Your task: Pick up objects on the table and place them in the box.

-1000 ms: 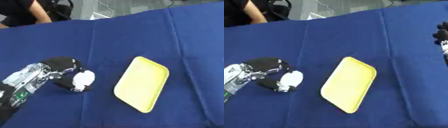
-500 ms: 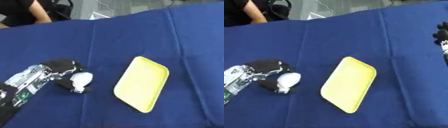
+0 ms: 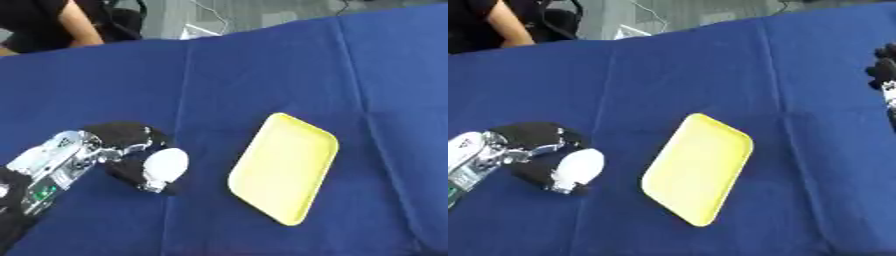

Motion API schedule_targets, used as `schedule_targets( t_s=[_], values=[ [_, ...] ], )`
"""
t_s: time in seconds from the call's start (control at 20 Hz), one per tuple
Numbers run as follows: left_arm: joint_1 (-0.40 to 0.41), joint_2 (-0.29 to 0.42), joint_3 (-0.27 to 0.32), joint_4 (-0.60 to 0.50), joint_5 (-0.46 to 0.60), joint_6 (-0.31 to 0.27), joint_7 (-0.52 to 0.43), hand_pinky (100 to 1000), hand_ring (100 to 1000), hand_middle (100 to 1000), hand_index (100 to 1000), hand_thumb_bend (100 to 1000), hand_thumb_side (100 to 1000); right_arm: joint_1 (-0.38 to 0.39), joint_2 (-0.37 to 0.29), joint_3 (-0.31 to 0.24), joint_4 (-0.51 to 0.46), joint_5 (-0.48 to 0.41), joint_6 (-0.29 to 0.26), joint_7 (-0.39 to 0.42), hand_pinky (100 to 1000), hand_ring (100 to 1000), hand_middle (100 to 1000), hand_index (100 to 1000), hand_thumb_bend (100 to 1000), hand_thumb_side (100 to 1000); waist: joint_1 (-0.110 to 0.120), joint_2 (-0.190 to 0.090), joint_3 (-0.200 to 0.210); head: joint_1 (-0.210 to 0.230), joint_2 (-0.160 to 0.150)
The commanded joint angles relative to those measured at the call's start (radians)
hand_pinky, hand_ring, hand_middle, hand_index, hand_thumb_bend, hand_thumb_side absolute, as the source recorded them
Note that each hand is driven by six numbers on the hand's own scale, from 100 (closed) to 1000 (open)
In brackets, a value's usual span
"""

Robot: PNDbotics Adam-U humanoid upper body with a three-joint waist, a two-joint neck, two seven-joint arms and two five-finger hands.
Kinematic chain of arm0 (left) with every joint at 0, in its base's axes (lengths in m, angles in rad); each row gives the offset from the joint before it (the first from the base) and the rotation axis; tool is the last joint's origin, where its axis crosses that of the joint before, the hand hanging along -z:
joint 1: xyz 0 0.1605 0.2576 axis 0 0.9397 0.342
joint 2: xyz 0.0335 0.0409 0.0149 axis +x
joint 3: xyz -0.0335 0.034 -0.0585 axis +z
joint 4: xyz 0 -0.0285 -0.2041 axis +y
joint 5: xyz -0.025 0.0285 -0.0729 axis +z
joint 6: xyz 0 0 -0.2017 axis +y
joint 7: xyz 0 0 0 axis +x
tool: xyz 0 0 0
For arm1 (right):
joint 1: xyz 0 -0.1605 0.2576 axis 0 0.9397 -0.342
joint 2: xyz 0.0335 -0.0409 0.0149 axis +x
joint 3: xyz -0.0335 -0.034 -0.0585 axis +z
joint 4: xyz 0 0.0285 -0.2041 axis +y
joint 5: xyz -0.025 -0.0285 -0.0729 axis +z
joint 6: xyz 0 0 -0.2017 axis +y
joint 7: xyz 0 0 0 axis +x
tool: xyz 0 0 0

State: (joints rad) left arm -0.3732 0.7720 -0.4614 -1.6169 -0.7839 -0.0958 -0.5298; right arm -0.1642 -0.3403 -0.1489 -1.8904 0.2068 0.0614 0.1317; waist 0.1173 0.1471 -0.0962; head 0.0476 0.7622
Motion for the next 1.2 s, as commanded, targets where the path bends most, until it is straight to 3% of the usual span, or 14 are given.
schedule_targets(
  t_s=[0.05, 1.2],
  values=[
    [-0.003, 0.038, 0.019, -0.019, 0.005, 0.004, -0.005, 941, 824, 805, 932, 775, 1000, -0.011, -0.020, -0.006, -0.013, 0.004, -0.002, -0.002, 868, 868, 932, 1000, 358, 935, -0.004, -0.013, 0.002, 0.004, -0.004],
    [-0.004, 0.000, 0.008, 0.022, -0.142, -0.017, 0.021, 889, 743, 720, 863, 778, 1000, -0.012, -0.018, -0.005, -0.015, 0.002, -0.003, -0.001, 868, 868, 931, 1000, 357, 935, -0.007, -0.008, 0.001, 0.011, 0.001]
  ],
)
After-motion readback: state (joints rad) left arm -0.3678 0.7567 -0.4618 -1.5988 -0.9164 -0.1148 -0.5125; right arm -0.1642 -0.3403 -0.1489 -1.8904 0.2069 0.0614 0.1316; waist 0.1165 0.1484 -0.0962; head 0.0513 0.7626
